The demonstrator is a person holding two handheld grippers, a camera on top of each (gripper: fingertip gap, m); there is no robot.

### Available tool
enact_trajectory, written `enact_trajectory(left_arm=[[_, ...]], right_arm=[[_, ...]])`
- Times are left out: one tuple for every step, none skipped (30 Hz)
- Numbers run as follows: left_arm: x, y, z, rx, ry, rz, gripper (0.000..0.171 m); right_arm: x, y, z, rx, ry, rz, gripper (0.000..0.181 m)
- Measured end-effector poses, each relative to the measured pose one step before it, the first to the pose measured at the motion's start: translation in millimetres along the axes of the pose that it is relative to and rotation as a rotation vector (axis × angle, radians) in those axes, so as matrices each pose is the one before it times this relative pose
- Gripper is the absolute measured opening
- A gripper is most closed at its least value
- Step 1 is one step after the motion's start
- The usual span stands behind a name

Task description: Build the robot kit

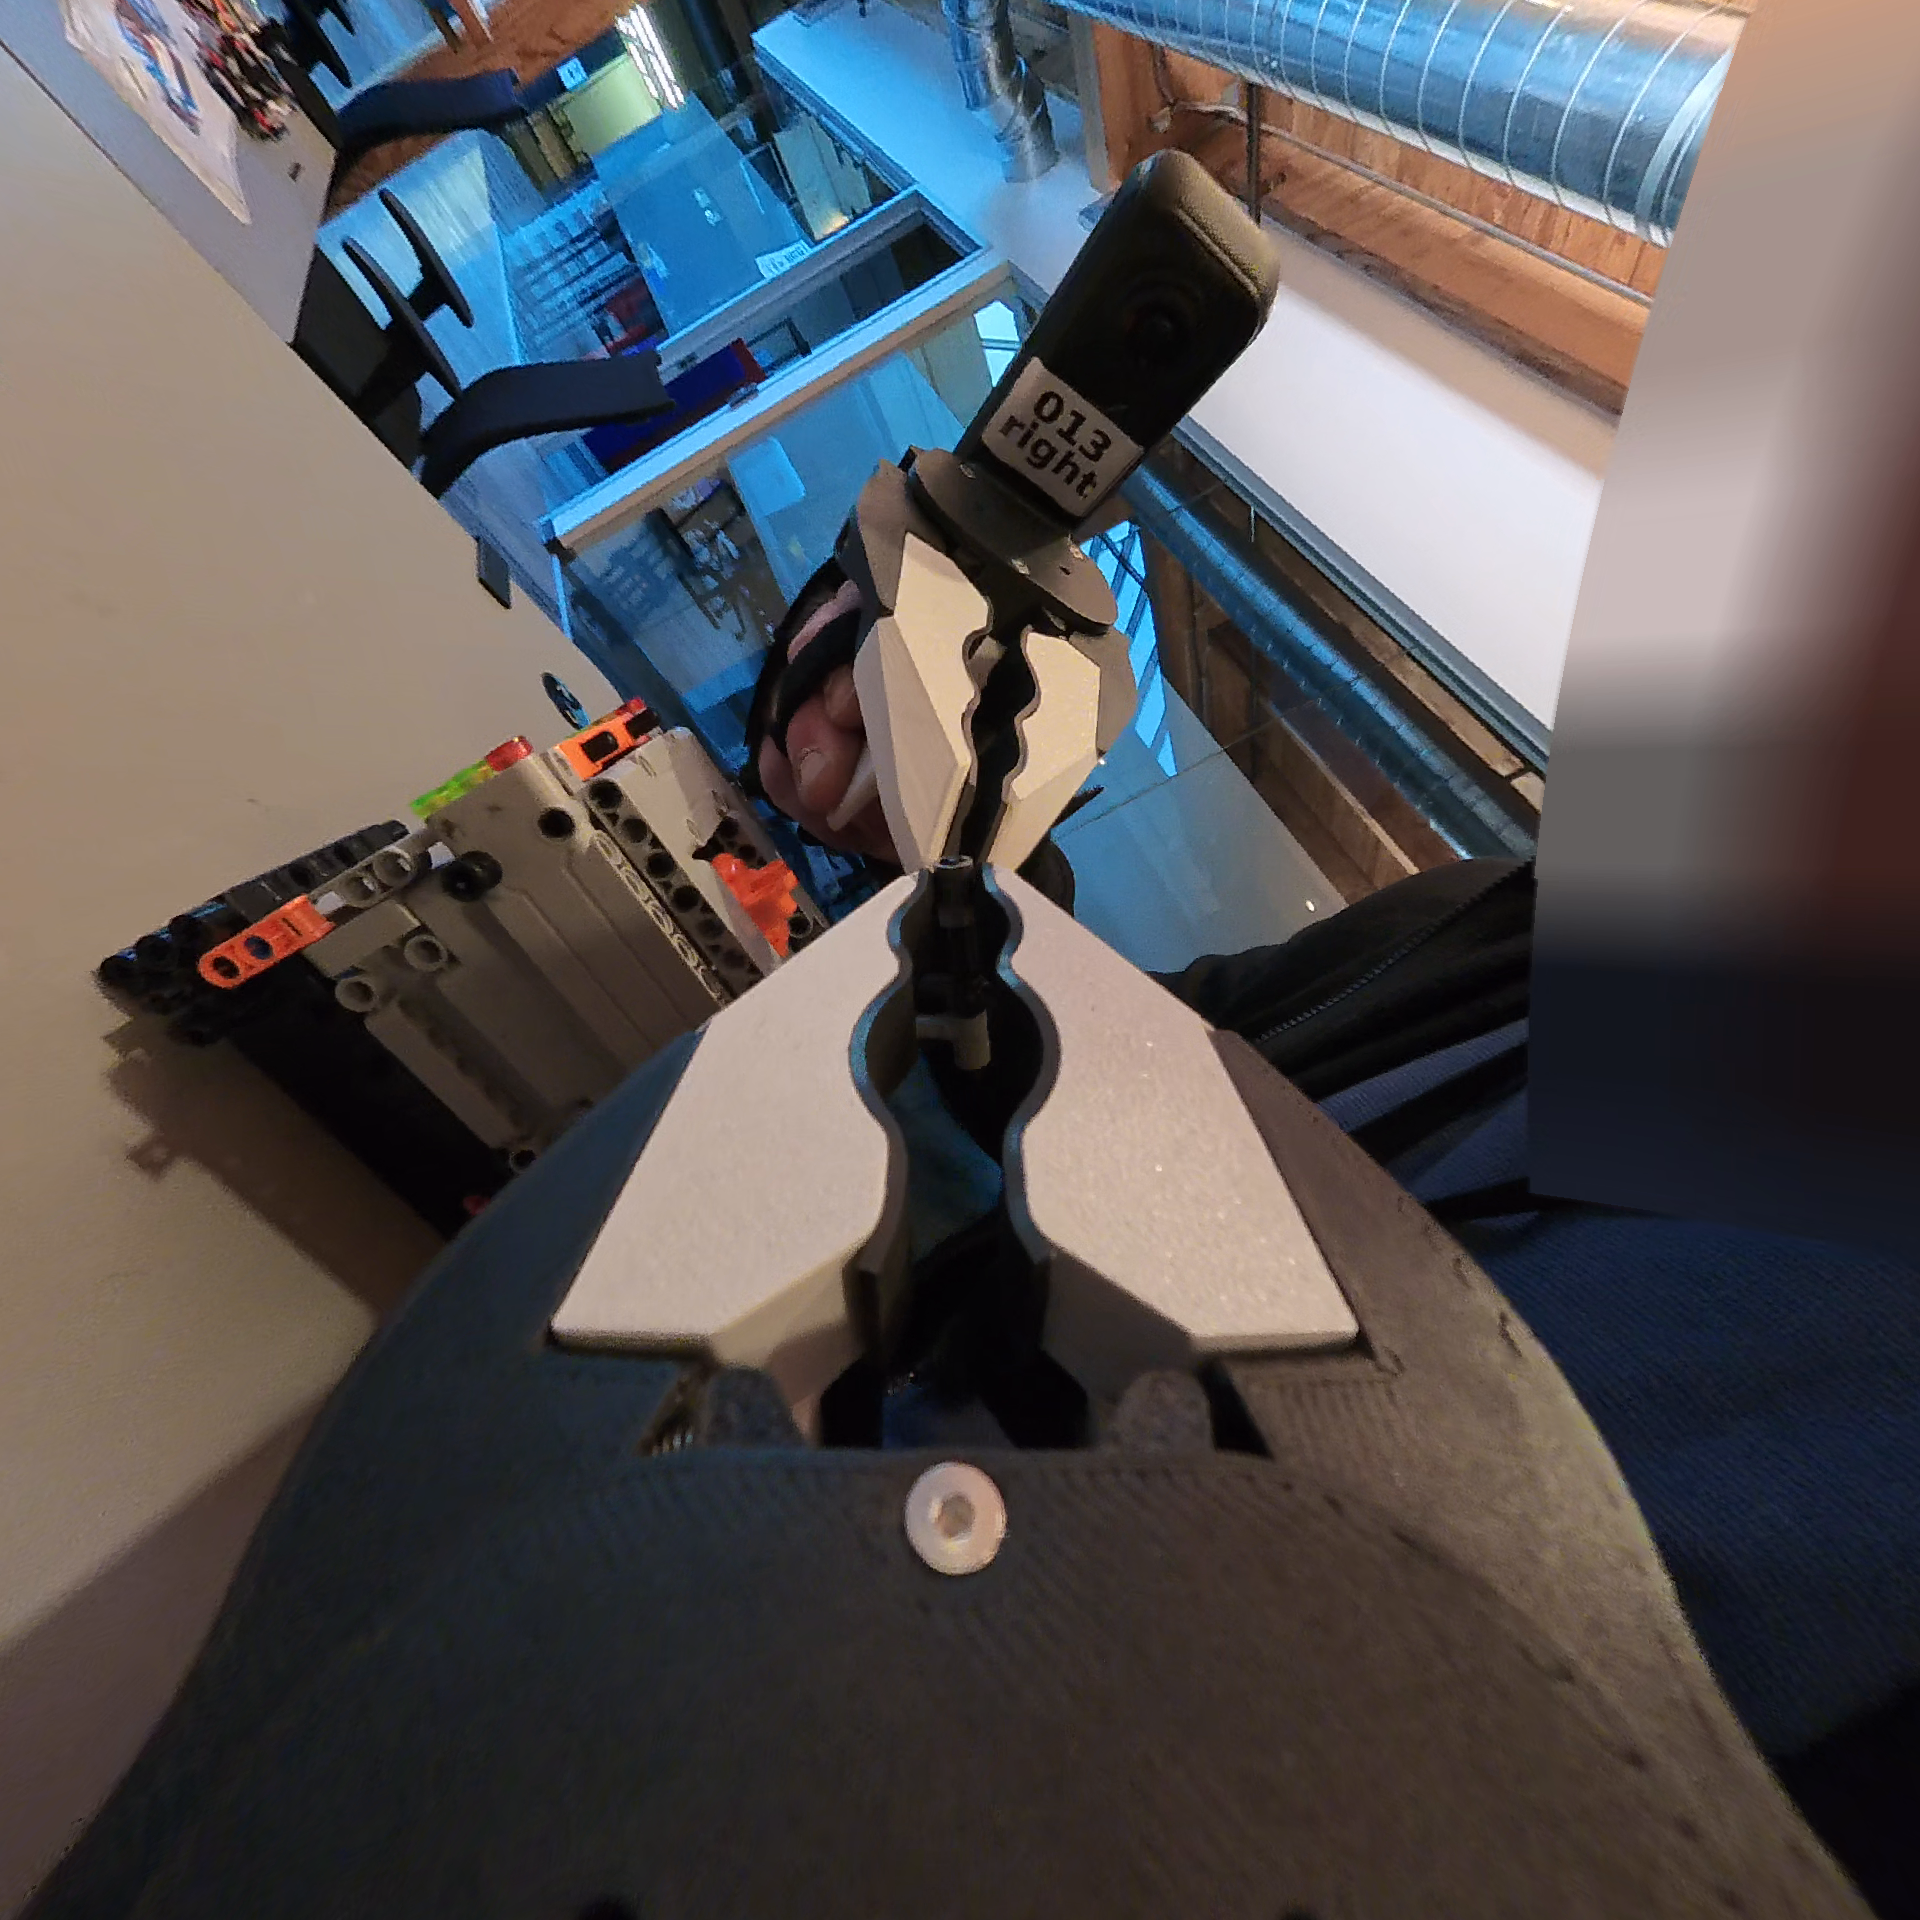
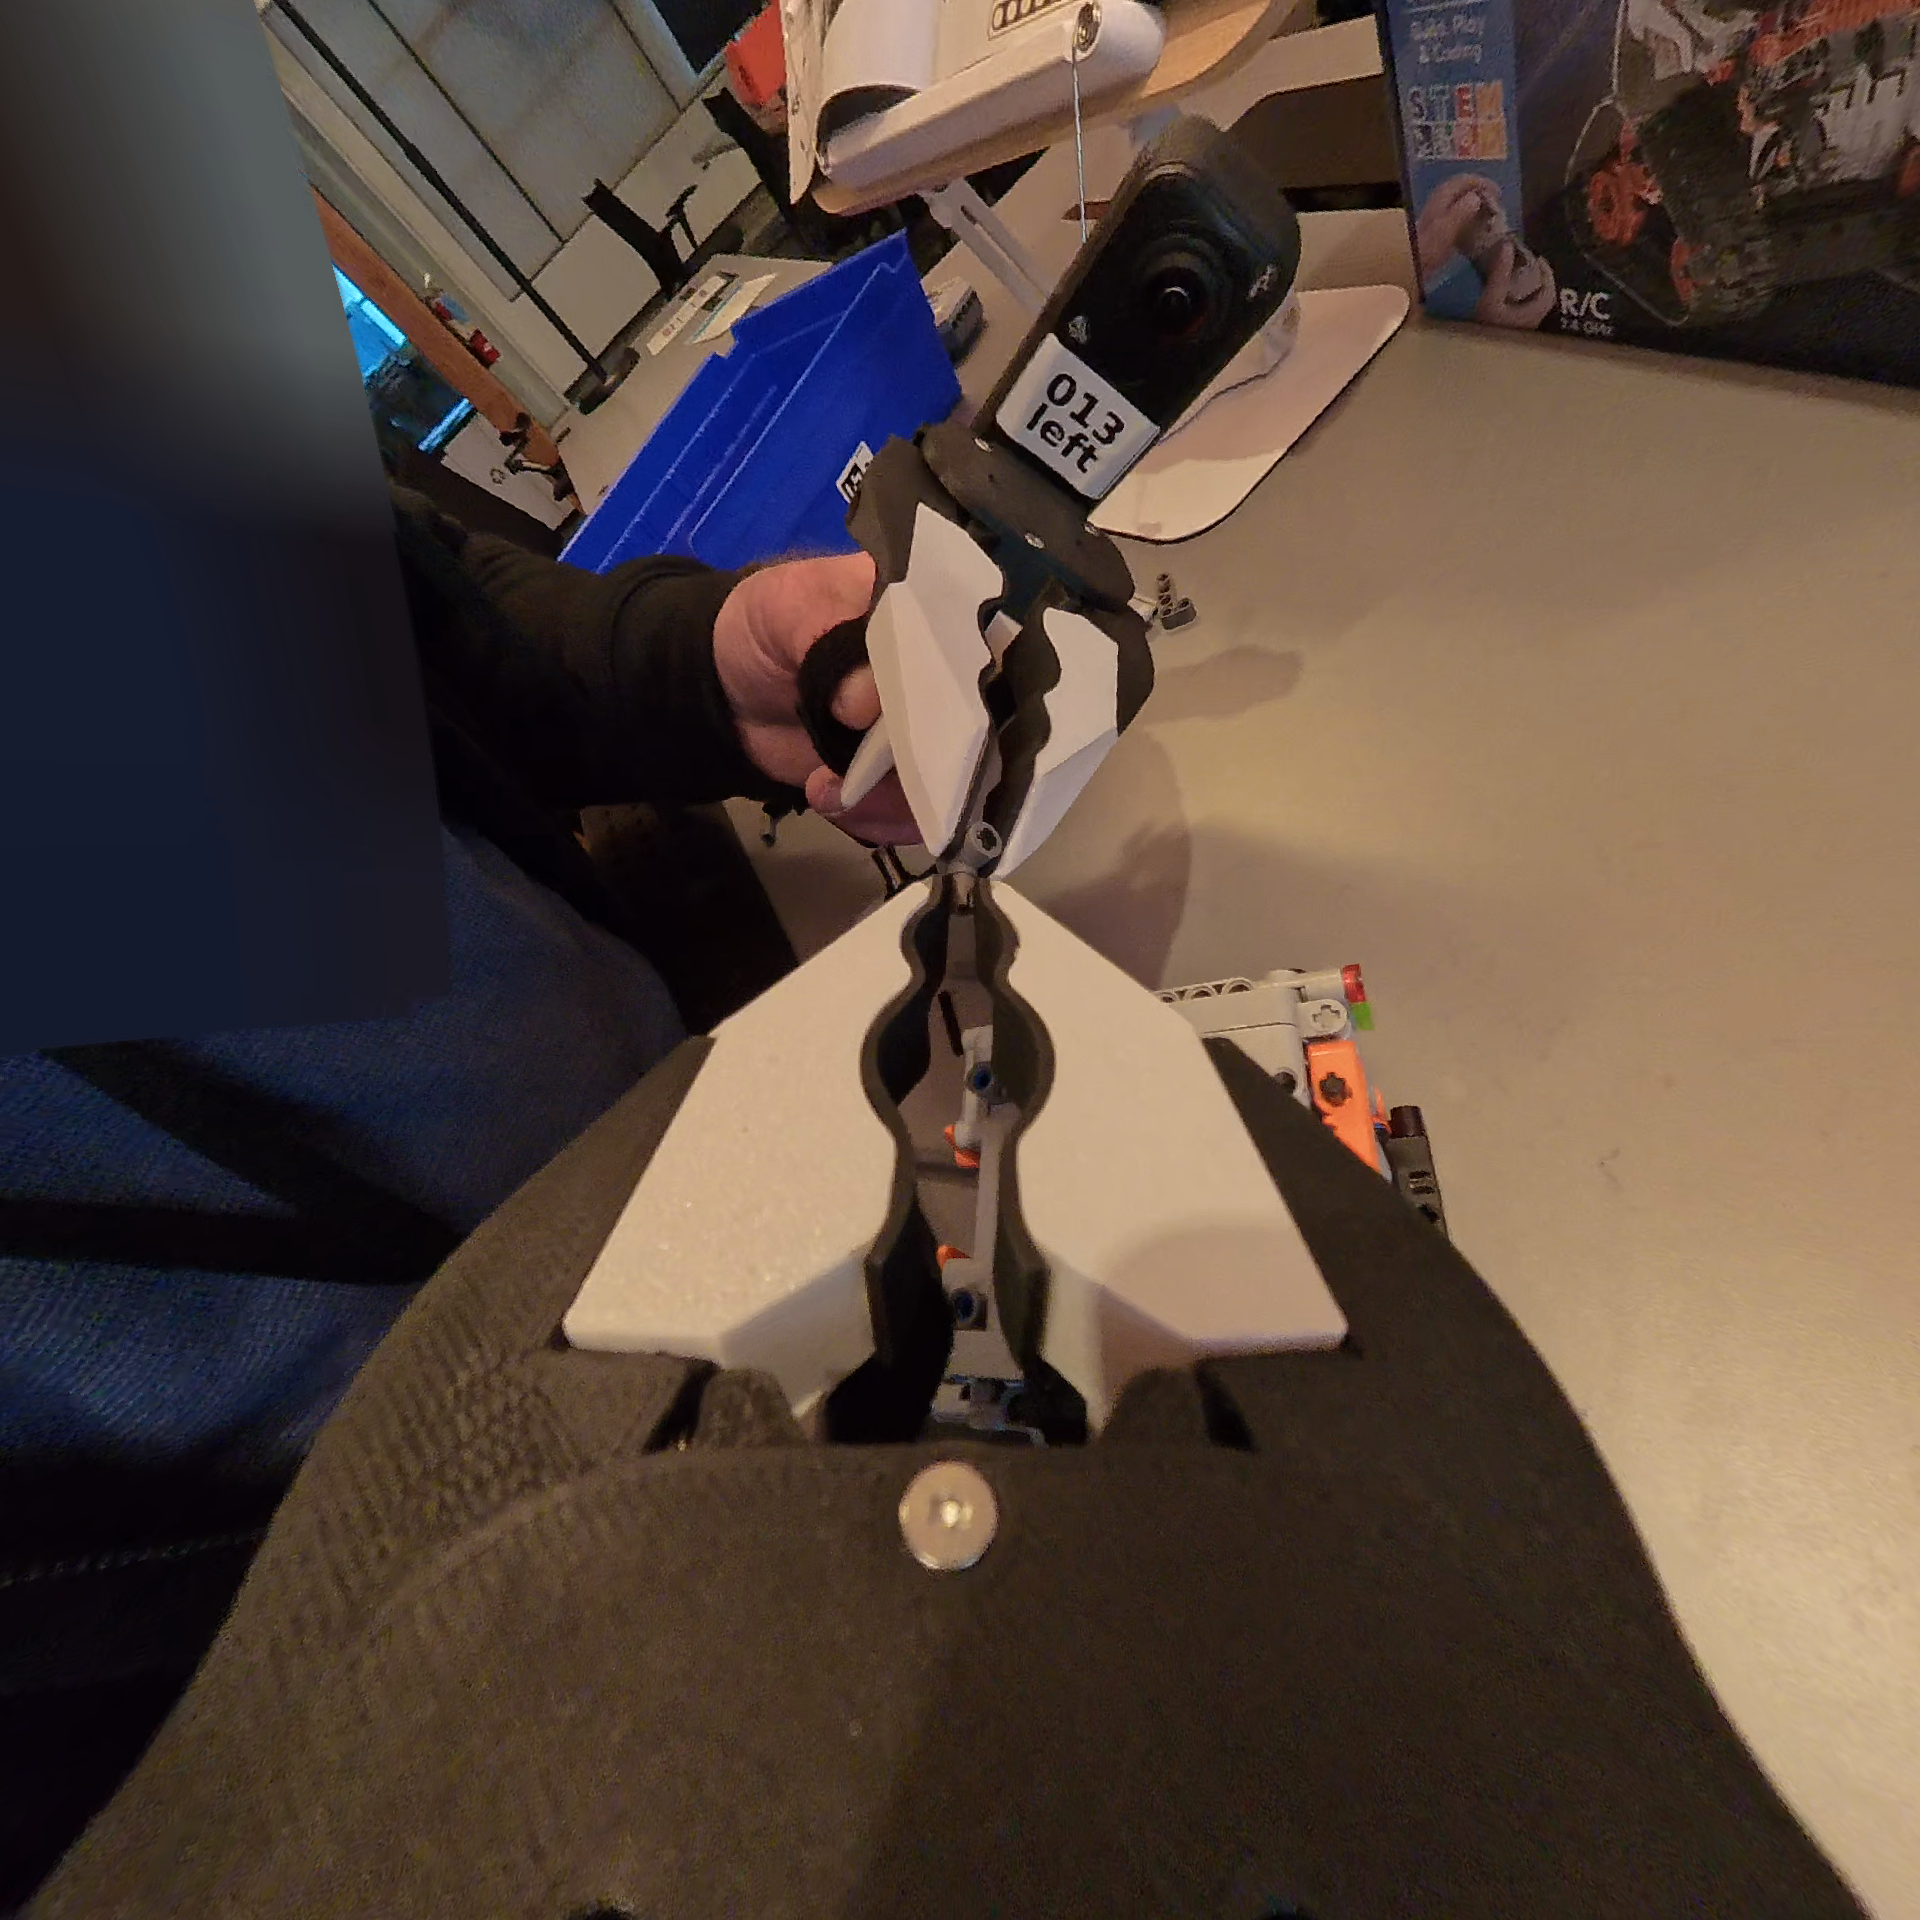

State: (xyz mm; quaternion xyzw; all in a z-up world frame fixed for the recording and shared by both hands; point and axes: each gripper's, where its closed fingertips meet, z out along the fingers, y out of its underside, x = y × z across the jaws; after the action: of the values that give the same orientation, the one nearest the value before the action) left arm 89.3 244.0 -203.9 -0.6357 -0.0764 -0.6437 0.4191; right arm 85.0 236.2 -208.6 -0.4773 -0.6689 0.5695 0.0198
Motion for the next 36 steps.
enact_trajectory(left_arm=[[-1.53,-0.01,-0.74,-0.00362,-0.0063,-0.0091,0.004],[-4.71,-1.56,-1.34,0.01154,-0.0311,0.0065,0.004],[-2.91,-0.04,-0.41,0.00302,-0.0128,0.0009,0.004],[-3.06,3.42,0.61,-0.01955,-0.0059,-0.0139,0.004],[-4.07,0.52,-0.22,0.00306,-0.0125,-0.017,0.004],[-2.95,-0.36,-0.33,0.00596,-0.0009,-0.0247,0.004],[-3.29,1.14,-0.05,-0.00519,-0.0024,-0.0242,0.003],[-4.38,-0.98,-1.13,0.01034,-0.0139,-0.0121,0.003],[-3.71,-1.04,-1.47,0.00797,-0.007,-0.0188,0.003],[-2.67,0.14,-0.75,-0.00022,-0.0002,-0.0215,0.003],[-3.04,-0.95,-0.67,0.0084,-0.0062,-0.0129,0.003],[-2.73,-0.25,0.07,0.00182,-0.0061,-0.0106,0.003],[-3.2,1.47,1.06,-0.01157,-0.0094,-0.0105,0.003],[-1.4,0.52,1.22,-0.00487,0.0022,-0.0109,0.004],[-1.24,-0.47,0.85,0.00184,0.0011,-0.013,0.004],[-1.6,0.24,0.71,-0.00505,-0.0053,-0.0084,0.004],[-1.44,0.52,0.44,-0.00977,-0.0078,-0.0037,0.004],[-1.72,-0.61,0.05,-0.00036,-0.0146,0.0033,0.004],[-1.63,0.25,0.25,-0.00421,-0.013,-0.0014,0.004],[-1.16,1.47,0.43,-0.0106,-0.0069,-0.0036,0.004],[-0.66,-1.21,-0.5,0.00839,-0.0025,-0.0027,0.004],[0.09,-1.89,-0.26,0.0164,-0.0011,0.0015,0.004],[0.33,1.22,0.78,-0.00349,-0.0004,0.0009,0.004],[0.01,0.46,0.32,0.0031,-0.0023,-0.0016,0.004],[0.77,-0.38,0.05,0.01224,0.0013,-0.0004,0.004],[-0.58,1.06,0.43,0.00245,-0.0017,-0.0095,0.004],[0.31,-0.65,-0.2,0.01007,0.0077,-0.0081,0.004],[3.34,-4.41,-1.33,0.03469,0.0247,-0.0046,0.004],[3.46,-1.92,-0.27,0.01138,0.0191,-0.0068,0.004],[-0.76,1.23,1.14,-0.01192,-0.0124,0.0084,0.004],[-3.23,2.02,1.09,-0.01174,-0.0189,0.0045,0.004],[-0.72,-0.23,0.11,0.01088,0.0076,-0.0211,0.004],[0.1,0.43,-0.22,0.00785,0.0114,-0.0231,0.004],[-1.94,0.69,-0.8,0.0052,-0.0115,-0.0019,0.004],[-0.34,-0.2,-1.0,0.01033,-0.0006,-0.0032,0.004],[0.08,0.43,-0.03,0.00769,0.0066,-0.0142,0.004]], right_arm=[[2.39,0.13,0.22,0.0028,0.014,0.0043,0.001],[3.1,0.27,-0.06,0.0025,0.018,0.0026,0.004],[1.11,-0.38,-0.95,0.0062,0.0066,0.0006,0.01],[2.82,0.49,-1.86,-0.0016,0.0236,-0.0073,0.016],[5.79,3.59,-2.08,-0.0239,0.0497,-0.0251,0.022],[6.02,4.42,-2.23,-0.0304,0.0571,-0.0388,0.03],[4.06,2.99,-2.11,-0.0225,0.0474,-0.0428,0.036],[4.72,4.76,-1.4,-0.0348,0.0474,-0.0377,0.04],[5.8,6.97,-0.52,-0.0487,0.0491,-0.0345,0.045],[3.64,5.43,0.19,-0.0348,0.0317,-0.0328,0.051],[0.85,2.84,0.5,-0.0144,0.0098,-0.0239,0.053],[1.14,2.81,1.25,-0.0138,0.0091,-0.0169,0.054],[1.91,3.16,1.86,-0.0162,0.0137,-0.017,0.055],[1.79,1.6,2.0,-0.005,0.0108,-0.009,0.056],[-0.59,-0.02,1.52,0.0057,-0.0084,0.0011,0.055],[-1.87,-0.38,1.14,0.0088,-0.0178,0.0029,0.052],[0.12,-0.27,0.46,0.008,-0.0049,0.0027,0.052],[0.08,-0.09,0.13,0.0076,-0.0045,0.0031,0.052],[-0.49,0.14,0.28,0.0082,-0.0071,0.0039,0.051],[0.15,0.12,0.27,0.0081,-0.0024,0.0062,0.051],[-0.15,-0.15,0.29,0.0081,-0.0026,0.0079,0.051],[-0.42,-0.22,0.28,0.0096,-0.0007,0.0027,0.052],[0.01,0.12,-0.23,0.0075,-0.0005,0.0042,0.052],[0.29,0.3,-0.49,0.0064,-0.0015,0.005,0.052],[-0.02,0.1,-0.38,0.0072,0.0007,-0.0002,0.052],[-0.12,0.06,-0.11,0.0057,0.0014,-0.0003,0.052],[-0.23,-0.03,-0.11,0.0049,0.0009,0.0012,0.052],[-0.23,-0.06,0.09,0.0056,-0.0003,0.0032,0.052],[-0.38,-0.15,0.15,0.0047,-0.0016,0.0027,0.052],[-0.21,0.12,-0.02,0.0032,-0.0009,0.001,0.052],[0.15,0.01,-0.25,0.0027,0.0004,0.0023,0.052],[0.24,0.06,-0.27,0.0031,0.0001,0.0032,0.051],[-0.13,0.11,-0.16,0.0031,0.0002,0.0011,0.051],[0.04,-0.05,-0.2,0.0023,0.0012,0.0016,0.051],[-0.08,-0.04,0.04,0.0017,0.0014,0.0028,0.051],[-0.33,-0.09,0.09,0.0009,-0.0006,0.0004,0.05]])
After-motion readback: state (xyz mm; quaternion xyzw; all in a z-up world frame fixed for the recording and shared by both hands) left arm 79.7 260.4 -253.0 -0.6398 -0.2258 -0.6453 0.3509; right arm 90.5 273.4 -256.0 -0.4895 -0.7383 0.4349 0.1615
